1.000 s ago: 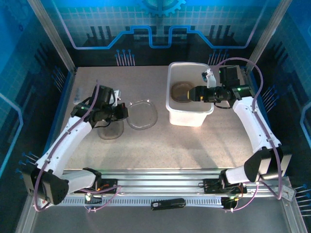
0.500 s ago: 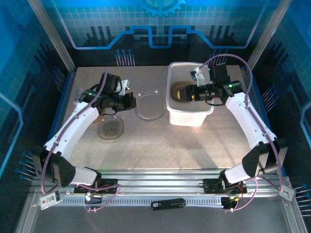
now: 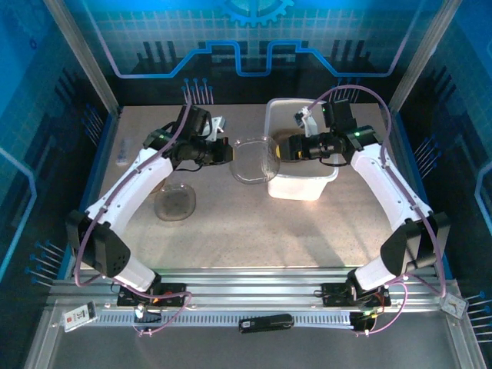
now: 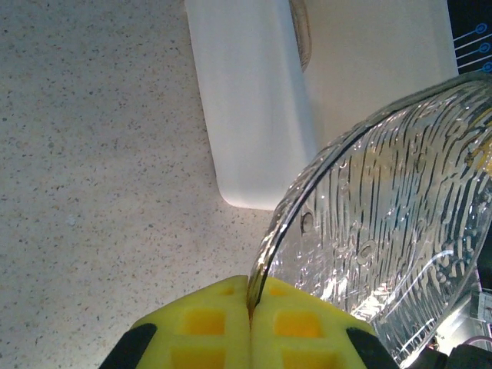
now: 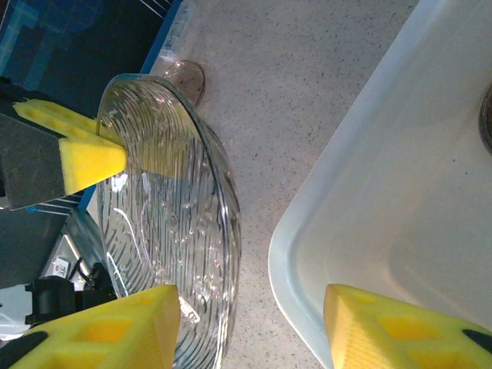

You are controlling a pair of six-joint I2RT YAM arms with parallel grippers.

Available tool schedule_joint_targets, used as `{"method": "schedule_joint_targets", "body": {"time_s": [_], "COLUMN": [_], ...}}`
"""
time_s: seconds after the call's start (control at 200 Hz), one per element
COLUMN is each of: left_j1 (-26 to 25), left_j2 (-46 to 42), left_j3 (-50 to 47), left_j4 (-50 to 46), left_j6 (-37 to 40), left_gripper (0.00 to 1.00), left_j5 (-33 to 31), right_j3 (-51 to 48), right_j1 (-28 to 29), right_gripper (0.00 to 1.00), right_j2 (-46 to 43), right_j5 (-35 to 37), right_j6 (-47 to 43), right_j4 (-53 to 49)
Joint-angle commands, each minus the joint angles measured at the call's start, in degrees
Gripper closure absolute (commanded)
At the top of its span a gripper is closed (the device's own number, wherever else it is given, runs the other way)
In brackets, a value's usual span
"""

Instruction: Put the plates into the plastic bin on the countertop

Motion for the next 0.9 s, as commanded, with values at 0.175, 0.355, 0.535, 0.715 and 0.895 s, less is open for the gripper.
{"method": "schedule_joint_targets", "body": {"time_s": [0.175,0.355,0.535,0.715,0.895], "left_j1": [-1.7,-2.5,-2.8,-2.7,-0.7], "left_j2": [2.5,3.6,3.6,2.9,3.3], "left_j3": [5.0,6.6,7.1,8.2,11.0], "left_j4": [1.1,0.2,-0.5,0.0,1.6], "left_j6": [0.6,1.3,1.4,1.2,0.8], "left_gripper": [1.0,1.0,0.92,0.62,0.49], "left_j5": [-1.0,-1.8,-3.3,-5.7,-6.1], "right_j3": [0.4,0.4,0.0,-1.0,-1.0], "right_j1": [0.8,0.8,0.7,-0.8,-4.0], "right_gripper": [0.63,0.8,0.91,0.95,0.97], "right_j2": [2.1,2.5,1.8,0.4,-0.6], "right_j5": [2.3,3.1,4.8,5.0,5.2], "right_j6": [0.7,1.2,1.9,4.8,7.3], "right_j4": [-0.3,-0.1,0.5,2.5,2.7]}}
